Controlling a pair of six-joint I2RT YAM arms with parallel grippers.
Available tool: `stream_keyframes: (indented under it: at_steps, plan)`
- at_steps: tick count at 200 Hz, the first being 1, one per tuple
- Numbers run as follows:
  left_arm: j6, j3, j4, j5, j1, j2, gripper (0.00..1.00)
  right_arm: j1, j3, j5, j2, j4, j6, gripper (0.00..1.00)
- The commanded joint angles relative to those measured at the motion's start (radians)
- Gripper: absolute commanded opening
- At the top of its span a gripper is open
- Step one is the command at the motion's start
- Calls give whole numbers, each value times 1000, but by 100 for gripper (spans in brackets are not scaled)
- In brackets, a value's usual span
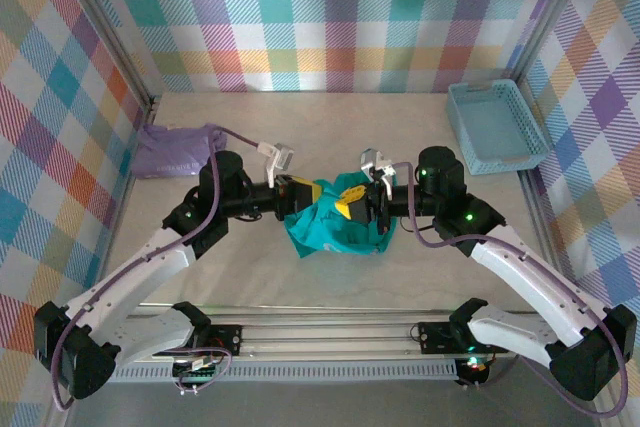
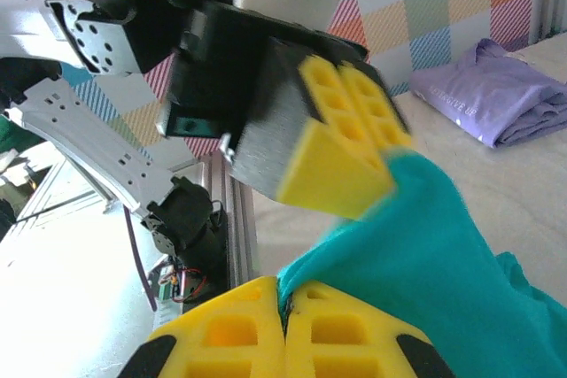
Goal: Fold the inside-out t-shirt
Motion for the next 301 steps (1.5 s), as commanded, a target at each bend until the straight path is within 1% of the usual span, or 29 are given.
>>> stream_keyframes:
  at_steps: [1,15,27,37,55,79,96,107,130,148,160,171,187,192,201,203,212,219,230,244,259,273,301]
  plan:
    - [88,60,-161,-124,-11,36,20,58,74,56,29,-18,26,0]
    - [103,56,-182,-153,-17,27,29,78,101,124,60,-34,52,0]
    - [106,38,-191,-189,-19,5,34,81,110,178,72,-33,83,0]
    - [110,20,-201,-216,-19,-19,38,81,113,225,76,-28,105,0]
    - [114,-16,-216,-242,-18,-67,43,81,122,267,89,-27,140,0]
    - [117,-63,-218,-261,-22,-141,48,81,142,271,113,-46,154,0]
    - [126,-83,-190,-251,-35,-180,56,80,146,284,118,-52,160,0]
    - [132,-78,-168,-241,-55,-177,59,81,148,282,119,-46,170,0]
    - [155,-33,-149,-238,-106,-102,60,81,149,252,129,-20,204,0]
    - [150,-12,-103,-216,-119,-39,57,81,147,242,132,-6,227,0]
    - [137,-7,-54,-191,-118,-10,51,81,143,234,130,2,240,0]
    - [127,0,-32,-194,-118,8,39,81,140,237,128,2,249,0]
    - [116,-2,-11,-206,-118,20,12,80,137,248,118,-13,254,0]
    - [115,-7,-3,-204,-119,18,6,80,136,259,110,-22,252,1]
    - [109,-18,9,-197,-117,8,0,76,136,294,96,-54,247,5]
    - [109,-20,11,-195,-116,5,0,74,136,305,91,-64,245,6]
    - [108,-33,13,-179,-110,-8,0,65,135,352,68,-105,230,20]
    - [104,-43,17,-153,-103,-20,0,62,130,398,47,-140,199,27]
    - [100,-57,24,-103,-89,-37,0,63,118,454,11,-190,115,36]
    - [91,-76,33,-42,-72,-56,0,63,84,458,-32,-216,-15,43]
    - [86,-82,35,4,-60,-66,0,63,33,438,-69,-215,-132,48]
    - [90,-77,24,21,-58,-69,0,64,5,406,-87,-208,-228,50]
    - [97,-66,8,36,-58,-68,0,64,-32,366,-75,-167,-287,52]
